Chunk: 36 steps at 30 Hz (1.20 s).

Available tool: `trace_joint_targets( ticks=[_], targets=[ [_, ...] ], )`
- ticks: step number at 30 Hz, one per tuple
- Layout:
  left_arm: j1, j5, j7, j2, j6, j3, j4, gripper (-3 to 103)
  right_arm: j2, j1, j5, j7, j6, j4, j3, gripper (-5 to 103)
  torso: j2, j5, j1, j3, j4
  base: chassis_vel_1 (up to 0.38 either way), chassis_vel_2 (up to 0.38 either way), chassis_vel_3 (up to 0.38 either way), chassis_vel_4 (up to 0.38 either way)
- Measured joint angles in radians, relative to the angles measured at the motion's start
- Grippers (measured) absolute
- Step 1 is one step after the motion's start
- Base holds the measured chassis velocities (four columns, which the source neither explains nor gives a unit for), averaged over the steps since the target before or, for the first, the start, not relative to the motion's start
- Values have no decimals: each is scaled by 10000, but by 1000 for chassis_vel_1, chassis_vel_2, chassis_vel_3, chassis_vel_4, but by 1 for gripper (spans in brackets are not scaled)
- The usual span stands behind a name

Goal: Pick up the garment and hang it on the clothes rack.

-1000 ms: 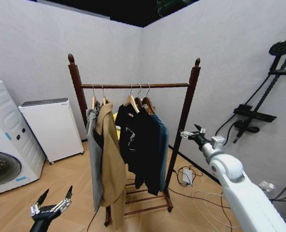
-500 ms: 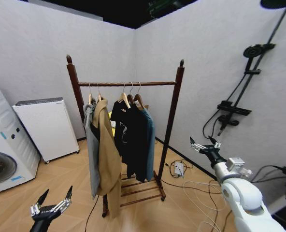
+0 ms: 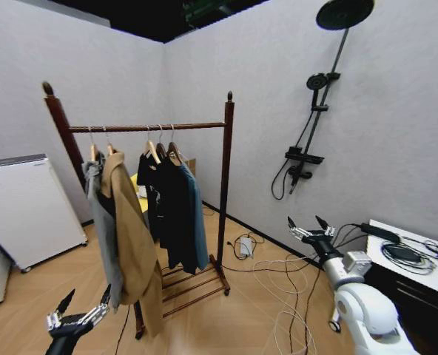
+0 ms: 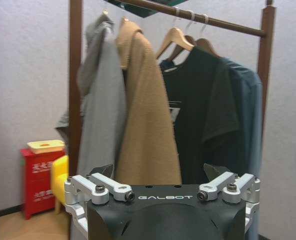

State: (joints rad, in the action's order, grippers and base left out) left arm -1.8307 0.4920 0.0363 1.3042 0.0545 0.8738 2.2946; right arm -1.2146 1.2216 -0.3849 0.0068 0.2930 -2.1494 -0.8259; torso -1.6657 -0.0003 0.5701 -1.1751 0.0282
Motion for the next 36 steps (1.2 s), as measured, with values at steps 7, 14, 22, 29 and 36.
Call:
trace_joint_targets(
  ticks=[7,14,22,29,36],
  targets=[
    [-2,0,4,0,0,0,0,100,-164,183,186,0,-138,-9,102,100,-6,10,-16,4,4,4,-275,-261,-10],
    [-3,0,1,0,0,-1,0,100,-165,198,175,-3,-188,-78,84,100,-8,-4,-17,6,0,81,-358,-324,100],
    [-3,0,9,0,0,-2,0,100,-137,115,162,-30,-229,-71,172,100,-6,5,-12,3,1,160,-401,-405,159],
    [-4,0,0,1,0,-1,0,100,-153,-30,236,-350,-513,34,586,100,-13,2,-23,7,-2,232,-439,-464,217],
    [-2,0,5,0,0,-1,-1,100,-416,-125,552,-365,-688,172,1265,100,-12,8,-22,6,9,-32,-208,-311,22]
  ],
)
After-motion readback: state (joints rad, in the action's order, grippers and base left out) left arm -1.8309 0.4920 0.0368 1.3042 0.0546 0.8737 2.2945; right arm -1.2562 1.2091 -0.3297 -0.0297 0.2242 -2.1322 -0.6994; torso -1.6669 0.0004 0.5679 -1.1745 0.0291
